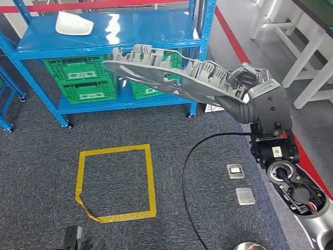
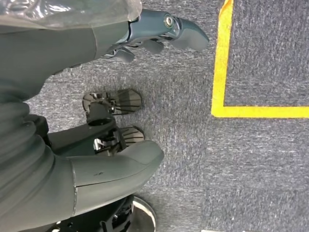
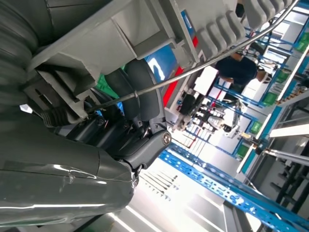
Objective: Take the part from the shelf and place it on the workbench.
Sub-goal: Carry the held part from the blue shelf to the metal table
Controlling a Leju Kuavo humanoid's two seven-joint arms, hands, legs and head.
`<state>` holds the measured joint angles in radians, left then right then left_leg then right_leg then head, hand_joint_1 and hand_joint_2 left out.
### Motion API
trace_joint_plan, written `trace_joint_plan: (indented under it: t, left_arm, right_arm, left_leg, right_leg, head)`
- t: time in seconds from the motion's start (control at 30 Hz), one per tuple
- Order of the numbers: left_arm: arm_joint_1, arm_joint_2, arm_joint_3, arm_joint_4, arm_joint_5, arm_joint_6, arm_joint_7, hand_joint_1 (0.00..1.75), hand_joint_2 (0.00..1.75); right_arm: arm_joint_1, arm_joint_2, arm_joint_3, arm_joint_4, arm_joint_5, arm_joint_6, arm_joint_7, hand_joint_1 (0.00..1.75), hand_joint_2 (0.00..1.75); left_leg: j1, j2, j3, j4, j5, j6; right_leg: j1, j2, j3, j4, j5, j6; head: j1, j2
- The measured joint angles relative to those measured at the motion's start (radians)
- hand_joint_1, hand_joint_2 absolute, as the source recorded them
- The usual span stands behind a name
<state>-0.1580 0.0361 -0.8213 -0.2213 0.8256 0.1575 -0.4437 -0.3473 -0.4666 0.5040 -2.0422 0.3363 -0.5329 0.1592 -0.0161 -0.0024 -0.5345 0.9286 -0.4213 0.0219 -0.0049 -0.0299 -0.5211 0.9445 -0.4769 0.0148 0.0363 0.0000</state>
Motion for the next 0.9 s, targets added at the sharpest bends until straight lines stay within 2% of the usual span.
trace_joint_plan:
  t: [0.03, 0.07, 0.13, 0.17, 0.2, 0.23, 0.27, 0.3, 0.33, 0.37, 0.4, 0.47, 0.53, 0.57, 0.6, 0.63, 0.67, 0.7, 0.73, 0.77, 0.83, 0.87, 0.9]
  left_arm:
    - [-0.001, 0.000, 0.000, 0.000, 0.001, 0.000, 0.000, 0.00, 1.75]
    - [-0.002, 0.000, 0.000, 0.000, 0.001, 0.001, 0.000, 0.00, 1.75]
    - [-0.003, -0.001, 0.000, 0.000, 0.002, 0.001, 0.000, 0.00, 1.75]
    - [-0.003, -0.001, 0.000, 0.000, 0.003, 0.001, 0.000, 0.00, 1.75]
    - [-0.002, -0.001, 0.000, 0.000, 0.003, 0.001, 0.000, 0.00, 1.75]
    - [-0.001, -0.001, 0.000, 0.000, 0.004, 0.001, 0.000, 0.00, 1.75]
    - [-0.001, -0.001, 0.000, 0.000, 0.004, 0.002, 0.000, 0.00, 1.75]
    - [-0.001, -0.002, 0.000, 0.000, 0.004, 0.002, 0.000, 0.00, 1.75]
    - [-0.002, -0.002, 0.000, 0.000, 0.005, 0.002, 0.000, 0.00, 1.75]
    - [-0.004, -0.004, 0.000, 0.000, 0.005, 0.003, -0.001, 0.00, 1.75]
    - [-0.005, -0.005, 0.000, 0.000, 0.006, 0.003, -0.001, 0.00, 1.75]
    - [-0.003, -0.007, 0.000, 0.000, 0.008, 0.004, -0.002, 0.00, 1.75]
    - [0.000, -0.007, 0.000, 0.000, 0.010, 0.006, -0.003, 0.00, 1.75]
    - [0.000, -0.006, 0.000, 0.000, 0.011, 0.006, -0.003, 0.00, 1.75]
    - [0.000, -0.006, 0.000, 0.000, 0.011, 0.006, -0.004, 0.00, 1.75]
    - [-0.001, -0.006, 0.000, 0.000, 0.012, 0.006, -0.004, 0.00, 1.75]
    - [0.000, -0.006, 0.000, 0.000, 0.012, 0.006, -0.004, 0.00, 1.75]
    - [0.001, -0.006, 0.000, 0.000, 0.012, 0.006, -0.004, 0.00, 1.75]
    - [0.003, -0.005, 0.000, 0.000, 0.012, 0.006, -0.004, 0.00, 1.75]
    - [0.003, -0.004, 0.000, 0.000, 0.012, 0.006, -0.004, 0.00, 1.75]
    - [0.001, -0.005, 0.000, 0.000, 0.012, 0.005, -0.003, 0.00, 1.75]
    - [-0.001, -0.006, 0.000, 0.000, 0.012, 0.004, -0.003, 0.00, 1.75]
    - [-0.002, -0.008, 0.000, 0.000, 0.012, 0.003, -0.003, 0.00, 1.75]
  right_arm:
    - [-0.002, 0.000, 0.000, 0.002, -0.002, 0.001, -0.003, 1.75, 1.75]
    - [-0.003, 0.001, 0.000, 0.004, -0.003, 0.002, -0.007, 1.75, 1.75]
    - [-0.005, 0.001, 0.000, 0.008, -0.007, 0.004, -0.012, 1.75, 1.75]
    - [-0.005, 0.001, 0.001, 0.011, -0.009, 0.006, -0.014, 1.75, 1.75]
    - [-0.005, 0.001, 0.001, 0.014, -0.010, 0.007, -0.015, 1.75, 1.75]
    - [-0.005, 0.001, 0.002, 0.018, -0.011, 0.009, -0.015, 1.75, 1.75]
    - [-0.005, 0.001, 0.002, 0.021, -0.012, 0.010, -0.015, 1.75, 1.75]
    - [-0.006, 0.001, 0.002, 0.025, -0.013, 0.011, -0.016, 1.75, 1.75]
    - [-0.007, 0.001, 0.002, 0.028, -0.014, 0.012, -0.017, 1.75, 1.75]
    - [-0.010, 0.001, 0.002, 0.030, -0.016, 0.012, -0.018, 1.75, 1.75]
    - [-0.014, 0.001, 0.002, 0.031, -0.017, 0.013, -0.020, 1.75, 1.75]
    - [-0.023, 0.002, 0.002, 0.034, -0.017, 0.015, -0.023, 1.75, 1.75]
    - [-0.027, 0.004, 0.003, 0.036, -0.017, 0.016, -0.023, 1.75, 1.75]
    - [-0.028, 0.005, 0.003, 0.037, -0.017, 0.016, -0.024, 1.75, 1.75]
    - [-0.029, 0.007, 0.003, 0.039, -0.017, 0.017, -0.024, 1.75, 1.75]
    - [-0.029, 0.008, 0.004, 0.041, -0.017, 0.017, -0.024, 1.75, 1.75]
    - [-0.029, 0.009, 0.005, 0.043, -0.017, 0.017, -0.024, 1.75, 1.75]
    - [-0.029, 0.011, 0.006, 0.045, -0.017, 0.017, -0.023, 1.75, 1.75]
    - [-0.029, 0.012, 0.008, 0.048, -0.017, 0.017, -0.023, 1.75, 1.75]
    - [-0.029, 0.014, 0.009, 0.050, -0.017, 0.017, -0.023, 1.75, 1.75]
    - [-0.029, 0.015, 0.009, 0.051, -0.017, 0.017, -0.023, 1.75, 1.75]
    - [-0.029, 0.016, 0.009, 0.052, -0.017, 0.017, -0.023, 1.75, 1.75]
    - [-0.029, 0.016, 0.009, 0.052, -0.017, 0.016, -0.023, 1.75, 1.75]
  left_leg:
    - [0.004, -0.001, 0.003, -0.007, 0.003, 0.003]
    - [0.007, -0.004, 0.007, -0.011, 0.005, 0.006]
    - [0.010, -0.012, 0.007, -0.012, 0.006, 0.007]
    - [0.012, -0.018, 0.008, -0.012, 0.005, 0.006]
    - [0.015, -0.026, 0.010, -0.011, 0.004, 0.005]
    - [0.018, -0.035, 0.013, -0.011, 0.003, 0.002]
    - [0.023, -0.045, 0.018, -0.011, 0.001, -0.002]
    - [0.028, -0.055, 0.023, -0.011, 0.000, -0.008]
    - [0.032, -0.065, 0.026, -0.011, -0.002, -0.015]
    - [0.037, -0.074, 0.028, -0.013, -0.003, -0.023]
    - [0.041, -0.083, 0.027, -0.016, -0.002, -0.032]
    - [0.045, -0.098, 0.027, -0.025, 0.004, -0.049]
    - [0.044, -0.075, 0.013, 0.000, -0.012, -0.059]
    - [0.043, -0.054, -0.009, 0.045, -0.038, -0.063]
    - [0.044, -0.032, -0.042, 0.111, -0.073, -0.067]
    - [0.045, -0.021, -0.080, 0.185, -0.108, -0.072]
    - [0.047, -0.017, -0.111, 0.245, -0.130, -0.078]
    - [0.049, -0.014, -0.126, 0.272, -0.132, -0.083]
    - [0.052, -0.010, -0.120, 0.258, -0.114, -0.088]
    - [0.054, -0.001, -0.094, 0.204, -0.081, -0.093]
    - [0.059, 0.044, -0.024, 0.061, -0.013, -0.101]
    - [0.060, 0.065, -0.001, 0.013, 0.005, -0.104]
    - [0.061, 0.081, 0.008, -0.010, 0.011, -0.105]
  right_leg:
    - [0.000, 0.006, -0.014, 0.031, -0.019, 0.004]
    - [-0.002, 0.014, -0.040, 0.084, -0.046, 0.007]
    - [-0.006, 0.022, -0.112, 0.227, -0.102, 0.013]
    - [-0.009, 0.023, -0.139, 0.277, -0.112, 0.016]
    - [-0.013, 0.023, -0.150, 0.289, -0.103, 0.018]
    - [-0.016, 0.025, -0.140, 0.259, -0.073, 0.021]
    - [-0.019, 0.032, -0.111, 0.194, -0.031, 0.023]
    - [-0.022, 0.051, -0.075, 0.116, 0.008, 0.023]
    - [-0.022, 0.071, -0.039, 0.044, 0.033, 0.022]
    - [-0.020, 0.086, -0.015, -0.004, 0.045, 0.018]
    - [-0.017, 0.095, -0.002, -0.027, 0.044, 0.012]
    - [-0.014, 0.079, 0.009, -0.043, 0.045, -0.004]
    - [-0.021, 0.056, 0.018, -0.064, 0.058, -0.017]
    - [-0.025, 0.043, 0.021, -0.073, 0.064, -0.020]
    - [-0.025, 0.032, 0.021, -0.076, 0.066, -0.022]
    - [-0.025, 0.021, 0.020, -0.076, 0.067, -0.023]
    - [-0.026, 0.009, 0.018, -0.075, 0.066, -0.023]
    - [-0.027, -0.002, 0.018, -0.075, 0.065, -0.021]
    - [-0.029, -0.012, 0.018, -0.073, 0.064, -0.018]
    - [-0.032, -0.023, 0.019, -0.070, 0.061, -0.013]
    - [-0.033, -0.040, 0.021, -0.059, 0.051, 0.003]
    - [-0.031, -0.045, 0.021, -0.052, 0.046, 0.010]
    - [-0.029, -0.048, 0.020, -0.048, 0.043, 0.014]
  head:
    - [0.002, 0.000]
    - [0.006, 0.000]
    - [0.013, 0.000]
    - [0.015, 0.000]
    - [0.016, 0.000]
    - [0.015, 0.000]
    - [0.015, 0.000]
    - [0.015, 0.000]
    - [0.014, 0.000]
    - [0.014, 0.000]
    - [0.016, 0.000]
    - [0.018, 0.000]
    - [0.016, 0.000]
    - [0.009, 0.000]
    - [0.002, 0.000]
    - [-0.005, 0.000]
    - [-0.008, 0.000]
    - [-0.009, 0.000]
    - [-0.009, 0.000]
    - [-0.010, 0.000]
    - [-0.015, 0.000]
    - [-0.019, 0.000]
    - [-0.022, 0.000]
